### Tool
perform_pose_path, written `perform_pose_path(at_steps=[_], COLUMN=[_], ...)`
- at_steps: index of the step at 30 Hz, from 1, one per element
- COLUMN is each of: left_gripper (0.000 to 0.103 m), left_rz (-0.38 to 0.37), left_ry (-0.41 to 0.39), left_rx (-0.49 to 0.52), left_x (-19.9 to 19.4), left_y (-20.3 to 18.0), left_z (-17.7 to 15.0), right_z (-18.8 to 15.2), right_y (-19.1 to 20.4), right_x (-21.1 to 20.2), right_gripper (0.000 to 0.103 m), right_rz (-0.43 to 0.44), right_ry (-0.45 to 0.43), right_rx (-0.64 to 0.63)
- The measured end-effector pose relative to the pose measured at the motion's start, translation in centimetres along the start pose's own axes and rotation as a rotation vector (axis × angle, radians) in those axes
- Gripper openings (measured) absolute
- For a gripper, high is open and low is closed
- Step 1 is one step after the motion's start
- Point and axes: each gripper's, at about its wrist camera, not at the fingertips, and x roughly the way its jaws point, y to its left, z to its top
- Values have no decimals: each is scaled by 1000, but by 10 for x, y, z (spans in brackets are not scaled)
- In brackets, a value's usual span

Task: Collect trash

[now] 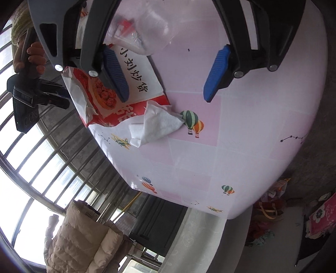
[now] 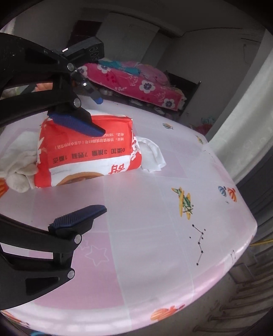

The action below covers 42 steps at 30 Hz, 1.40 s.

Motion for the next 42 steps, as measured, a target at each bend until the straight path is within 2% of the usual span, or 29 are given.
perform_pose_path(at_steps=[4, 9, 13, 19, 21, 23, 26, 31, 42], left_gripper=[84, 93, 97, 97, 97, 97, 97, 97, 97], left_rz=[39, 100, 79, 62, 59, 48, 46, 57, -31], left_ry=[0, 14, 20, -13, -18, -29, -34, -21, -69], left_rx=[-77, -154, -239, -239, -249, -278, -307, -272, -311], left_x=[-18, -28, -32, -37, -38, -40, -41, -41, -48], left_y=[18, 37, 50, 51, 51, 53, 55, 50, 62], left_z=[-21, -46, -60, -69, -71, -72, -72, -73, -80], right_z=[-20, -45, -68, -78, -80, -83, -87, -90, -92], right_y=[0, -17, -35, -47, -48, -48, -47, -50, -52], right_x=[-12, -23, -33, -34, -34, -34, -32, -34, -39], right_gripper=[76, 79, 79, 83, 85, 92, 95, 95, 95], right_rz=[-119, -214, -263, -312, -315, -328, -347, -350, -340], right_ry=[-42, -45, -23, 4, 6, 4, -7, -43, -78], right_rx=[-3, -4, 4, 17, 16, 11, -5, 26, 44])
